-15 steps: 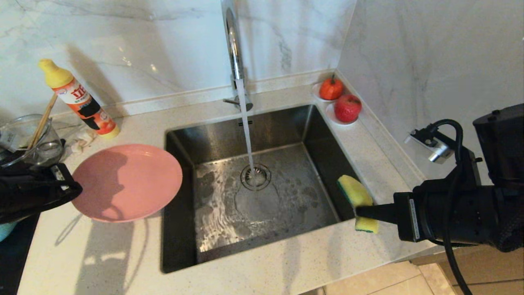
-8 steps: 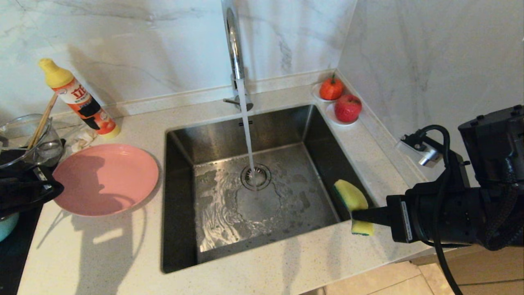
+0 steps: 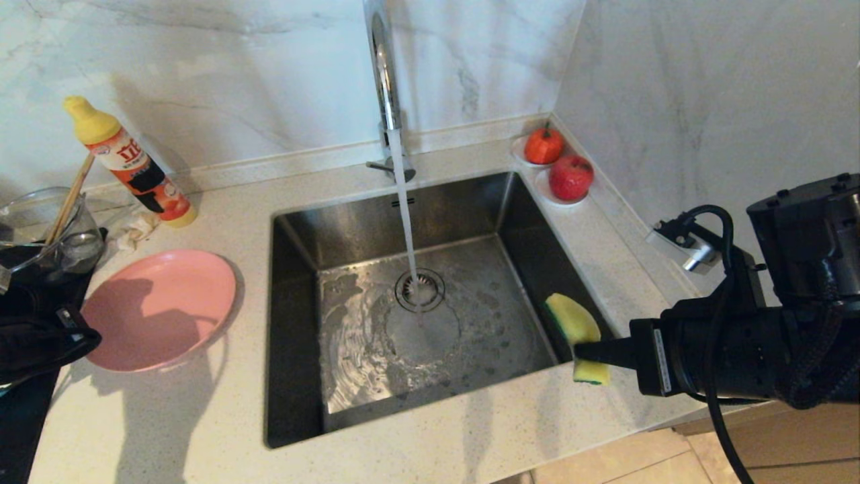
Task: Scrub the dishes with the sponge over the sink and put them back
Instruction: Place the plate on the table
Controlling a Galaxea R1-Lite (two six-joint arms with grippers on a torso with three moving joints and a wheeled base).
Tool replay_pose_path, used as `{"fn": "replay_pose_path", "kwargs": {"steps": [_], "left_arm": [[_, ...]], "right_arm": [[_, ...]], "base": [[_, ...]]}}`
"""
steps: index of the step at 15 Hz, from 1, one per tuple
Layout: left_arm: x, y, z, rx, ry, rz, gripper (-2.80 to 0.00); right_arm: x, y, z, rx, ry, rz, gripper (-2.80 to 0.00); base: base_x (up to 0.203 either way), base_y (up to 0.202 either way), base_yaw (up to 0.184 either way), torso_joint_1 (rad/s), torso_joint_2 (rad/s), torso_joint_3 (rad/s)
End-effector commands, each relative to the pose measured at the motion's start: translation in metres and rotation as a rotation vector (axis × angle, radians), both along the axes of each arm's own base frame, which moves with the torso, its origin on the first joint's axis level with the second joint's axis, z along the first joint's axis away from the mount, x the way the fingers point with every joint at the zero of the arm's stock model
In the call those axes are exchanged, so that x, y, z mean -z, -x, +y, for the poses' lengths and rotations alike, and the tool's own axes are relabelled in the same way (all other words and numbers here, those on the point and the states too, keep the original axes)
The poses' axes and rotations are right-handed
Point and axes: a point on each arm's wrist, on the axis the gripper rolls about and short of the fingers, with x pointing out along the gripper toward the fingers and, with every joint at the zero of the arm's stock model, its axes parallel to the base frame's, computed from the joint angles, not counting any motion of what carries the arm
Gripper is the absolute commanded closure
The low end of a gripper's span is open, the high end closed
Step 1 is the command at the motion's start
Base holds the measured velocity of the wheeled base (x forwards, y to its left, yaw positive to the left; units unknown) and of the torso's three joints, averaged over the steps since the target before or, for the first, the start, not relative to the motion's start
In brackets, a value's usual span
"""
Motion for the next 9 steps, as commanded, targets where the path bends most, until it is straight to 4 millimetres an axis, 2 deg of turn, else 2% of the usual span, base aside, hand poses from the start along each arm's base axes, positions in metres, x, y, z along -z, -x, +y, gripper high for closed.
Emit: {"fn": "replay_pose_path", "kwargs": {"steps": [1,4,5,9], "left_arm": [[0.013,-0.004,0.003,-0.004,0.017,0.029,0.00],[0.010,-0.002,0.003,-0.002,0.004,0.022,0.00],[0.010,-0.002,0.003,0.001,-0.003,0.024,-2.80],[-0.004,0.004,0.002,-0.006,-0.018,-0.027,-2.80]], "right_arm": [[0.000,0.000,0.000,0.001,-0.002,0.001,0.00],[0.000,0.000,0.000,0.000,-0.004,0.001,0.00],[0.000,0.000,0.000,0.001,-0.005,0.001,0.00],[0.002,-0.001,0.001,0.001,0.001,0.008,0.00]], "base": [[0.000,0.000,0.000,0.000,0.00,0.000],[0.000,0.000,0.000,0.000,0.00,0.000],[0.000,0.000,0.000,0.000,0.00,0.000],[0.000,0.000,0.000,0.000,0.00,0.000]]}}
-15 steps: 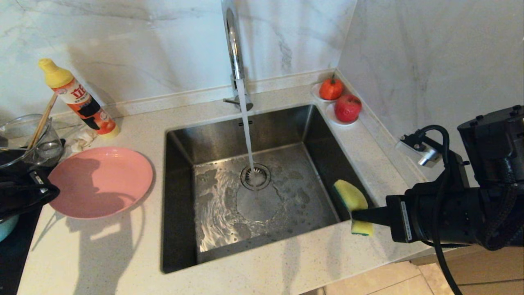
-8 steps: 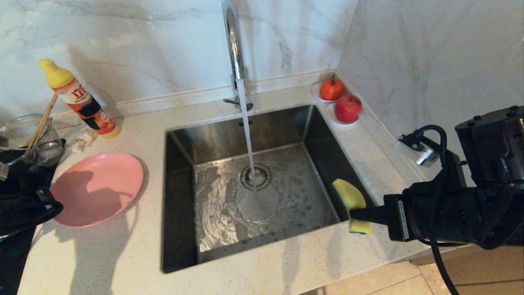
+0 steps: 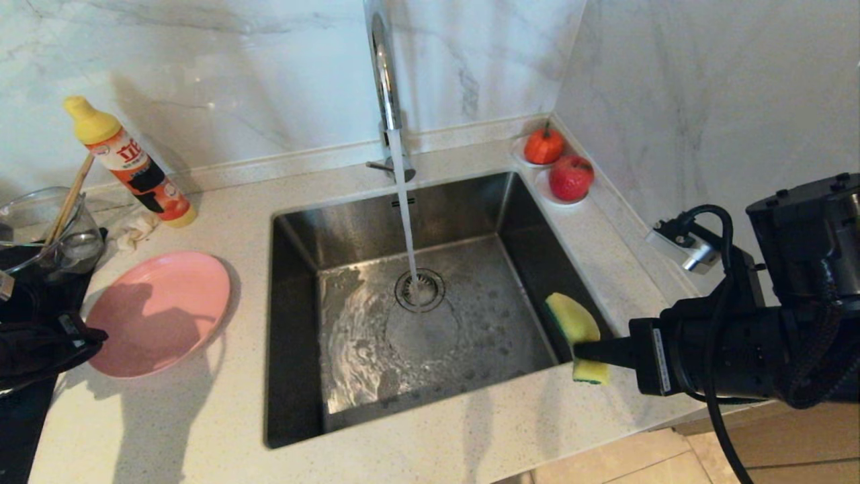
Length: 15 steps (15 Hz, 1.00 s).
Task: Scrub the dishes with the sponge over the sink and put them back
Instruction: Place the plate on the table, then put down the sponge
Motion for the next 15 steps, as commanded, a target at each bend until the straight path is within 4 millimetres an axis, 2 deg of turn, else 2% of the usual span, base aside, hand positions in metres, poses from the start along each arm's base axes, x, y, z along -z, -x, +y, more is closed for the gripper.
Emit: {"fn": "replay_pose_path", "kwargs": {"steps": [1,5,7,8,12,15], "left_arm": [[-0.017,0.006,-0.003,0.003,-0.024,-0.058,-2.80],[-0.066,0.022,-0.015,0.012,-0.085,-0.205,-2.80],[-0.089,0.023,-0.035,0.078,-0.083,-0.245,-2.80],[-0.097,0.019,-0.046,0.120,-0.070,-0.255,0.00],[-0.115,-0.009,-0.090,0.314,-0.060,-0.294,0.00],[-0.120,-0.017,-0.136,0.540,-0.185,-0.305,0.00]], "right_arm": [[0.002,-0.001,0.001,-0.001,0.003,0.009,0.00],[0.006,-0.001,0.001,-0.003,0.009,0.020,0.00],[0.003,0.002,-0.001,-0.016,-0.003,0.017,0.00],[0.002,0.002,0.000,-0.023,-0.008,0.016,0.00],[0.004,0.001,0.001,-0.027,-0.003,0.019,0.00],[0.003,0.001,0.001,-0.022,-0.002,0.014,0.00]], "base": [[0.000,0.000,0.000,0.000,0.00,0.000],[0.000,0.000,0.000,0.000,0.00,0.000],[0.000,0.000,0.000,0.000,0.00,0.000],[0.000,0.000,0.000,0.000,0.00,0.000],[0.000,0.000,0.000,0.000,0.00,0.000],[0.000,0.000,0.000,0.000,0.00,0.000]]}}
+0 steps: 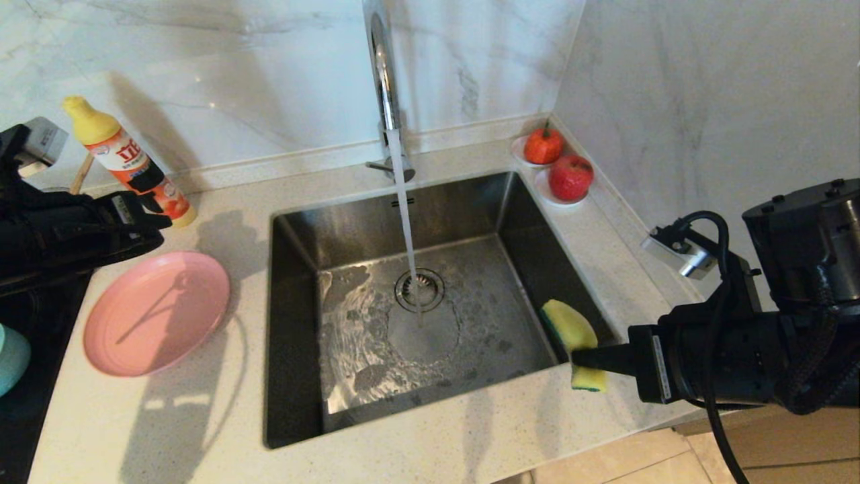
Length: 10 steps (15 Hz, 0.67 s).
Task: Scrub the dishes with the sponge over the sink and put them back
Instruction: Put down the sponge
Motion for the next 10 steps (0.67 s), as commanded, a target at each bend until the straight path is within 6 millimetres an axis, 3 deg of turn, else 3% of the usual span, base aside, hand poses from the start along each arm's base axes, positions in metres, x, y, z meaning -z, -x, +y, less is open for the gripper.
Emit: {"fn": "replay_pose_path", "kwargs": {"steps": [1,3,6,10], "left_arm": [[-0.007,0.001,-0.036,0.145,-0.095,-0.056,0.00],[-0.026,0.028,-0.048,0.165,-0.114,-0.162,0.00],[-0.044,0.082,-0.048,0.061,-0.130,-0.274,0.00],[-0.035,0.157,-0.036,-0.039,-0.130,-0.359,0.00]], "right_arm": [[-0.001,0.000,-0.001,0.007,-0.001,-0.001,0.00],[-0.001,0.001,-0.001,0.012,-0.004,0.001,0.00],[0.002,0.000,-0.003,0.022,0.003,0.008,0.00],[0.004,0.000,-0.004,0.026,0.008,0.016,0.00]], "base": [[0.000,0.000,0.000,0.000,0.00,0.000],[0.000,0.000,0.000,0.000,0.00,0.000],[0.000,0.000,0.000,0.000,0.00,0.000],[0.000,0.000,0.000,0.000,0.00,0.000]]}}
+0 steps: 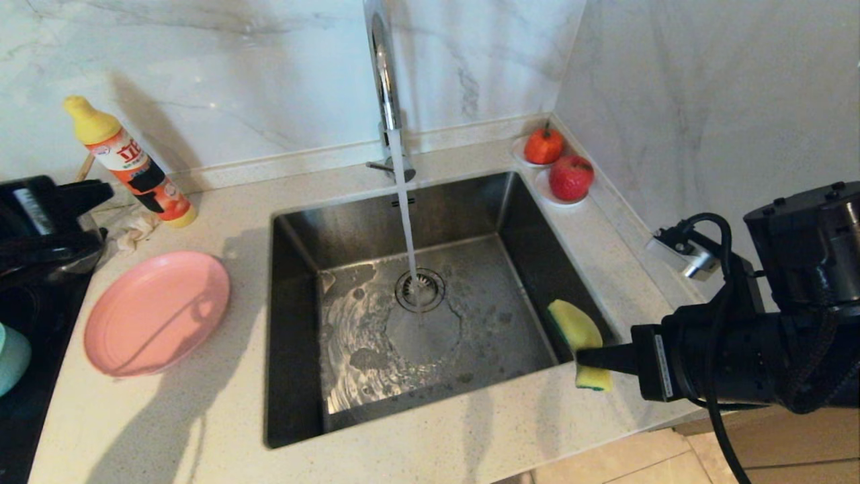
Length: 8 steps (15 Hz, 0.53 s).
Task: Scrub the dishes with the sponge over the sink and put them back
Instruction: Put down the sponge
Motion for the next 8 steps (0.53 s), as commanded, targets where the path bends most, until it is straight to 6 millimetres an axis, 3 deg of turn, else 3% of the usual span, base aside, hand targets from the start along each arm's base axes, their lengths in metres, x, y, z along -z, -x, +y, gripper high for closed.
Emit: {"fn": "replay_pose_path", "kwargs": {"steps": [1,4,8], "left_arm": [[0.002,0.069,0.010,-0.024,0.018,-0.115,0.00],[0.035,0.121,0.020,-0.146,0.018,-0.058,0.00],[0.103,0.153,0.025,-0.342,0.001,0.031,0.00]], "right_arm": [[0.003,0.001,-0.001,0.001,0.005,0.010,0.00],[0.008,0.004,-0.003,0.001,0.014,0.024,0.00],[0.011,0.003,-0.002,0.003,0.021,0.033,0.00]], "base": [[0.000,0.000,0.000,0.000,0.00,0.000],[0.000,0.000,0.000,0.000,0.00,0.000],[0.000,0.000,0.000,0.000,0.00,0.000]]}}
